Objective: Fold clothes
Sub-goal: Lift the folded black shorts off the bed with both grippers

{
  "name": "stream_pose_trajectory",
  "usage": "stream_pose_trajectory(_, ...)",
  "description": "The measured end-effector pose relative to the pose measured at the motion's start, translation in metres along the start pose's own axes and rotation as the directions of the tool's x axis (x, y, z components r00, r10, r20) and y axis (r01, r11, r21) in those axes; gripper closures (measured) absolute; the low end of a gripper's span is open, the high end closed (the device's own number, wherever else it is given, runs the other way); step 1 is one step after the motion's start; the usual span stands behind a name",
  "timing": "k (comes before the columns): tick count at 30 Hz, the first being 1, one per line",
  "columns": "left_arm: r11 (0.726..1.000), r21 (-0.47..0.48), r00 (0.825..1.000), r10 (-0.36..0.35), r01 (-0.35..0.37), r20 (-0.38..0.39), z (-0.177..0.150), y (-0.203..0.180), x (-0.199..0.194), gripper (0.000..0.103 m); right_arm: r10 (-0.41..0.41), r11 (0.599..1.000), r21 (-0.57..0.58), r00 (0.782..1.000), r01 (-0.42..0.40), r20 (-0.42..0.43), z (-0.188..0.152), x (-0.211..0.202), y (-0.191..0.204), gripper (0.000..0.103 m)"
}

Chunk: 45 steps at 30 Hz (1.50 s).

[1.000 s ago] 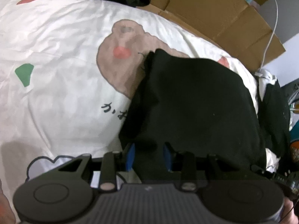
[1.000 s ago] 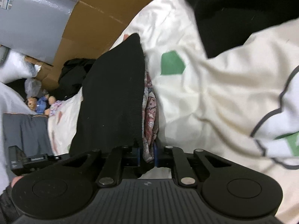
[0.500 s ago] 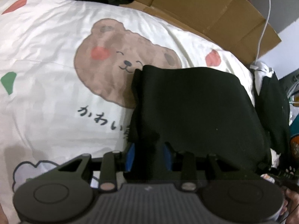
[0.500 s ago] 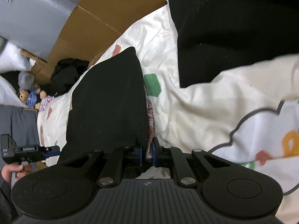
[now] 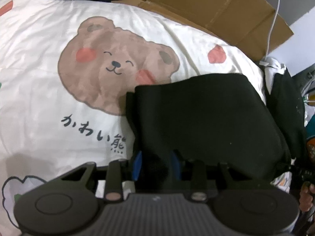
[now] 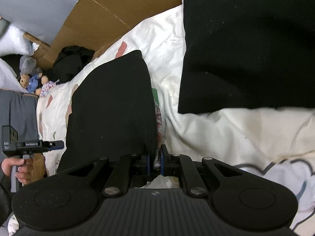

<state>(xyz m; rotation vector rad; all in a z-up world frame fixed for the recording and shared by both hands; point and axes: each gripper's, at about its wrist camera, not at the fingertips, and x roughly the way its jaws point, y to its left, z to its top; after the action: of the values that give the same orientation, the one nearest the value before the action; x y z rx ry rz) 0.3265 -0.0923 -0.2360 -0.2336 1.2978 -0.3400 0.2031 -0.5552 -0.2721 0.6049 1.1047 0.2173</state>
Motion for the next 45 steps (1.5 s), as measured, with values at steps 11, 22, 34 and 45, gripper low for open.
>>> stream_pose_trajectory(11,1.000,0.015,1.000,-0.005,0.005,-0.008,0.005,-0.004,0.008,0.065,-0.084,0.995,-0.064,0.996,0.082,-0.024,0.034,-0.006,-0.006,0.093)
stream_pose_trajectory(22,0.998,0.061,1.000,-0.017,0.018,-0.015,0.005,-0.017,0.007,0.065,-0.104,0.993,0.055,0.993,0.101,0.058,0.035,-0.025,-0.015,0.060)
stream_pose_trajectory(34,0.986,0.164,1.000,-0.021,0.019,0.008,0.046,-0.055,0.010,0.055,-0.041,0.961,0.277,0.987,-0.004,0.156,-0.012,-0.040,-0.047,0.054)
stream_pose_trajectory(45,0.958,0.283,0.998,-0.062,0.054,0.018,0.100,-0.111,0.036,0.035,-0.047,0.956,0.293,0.982,-0.009,0.184,-0.027,-0.040,-0.053,0.051)
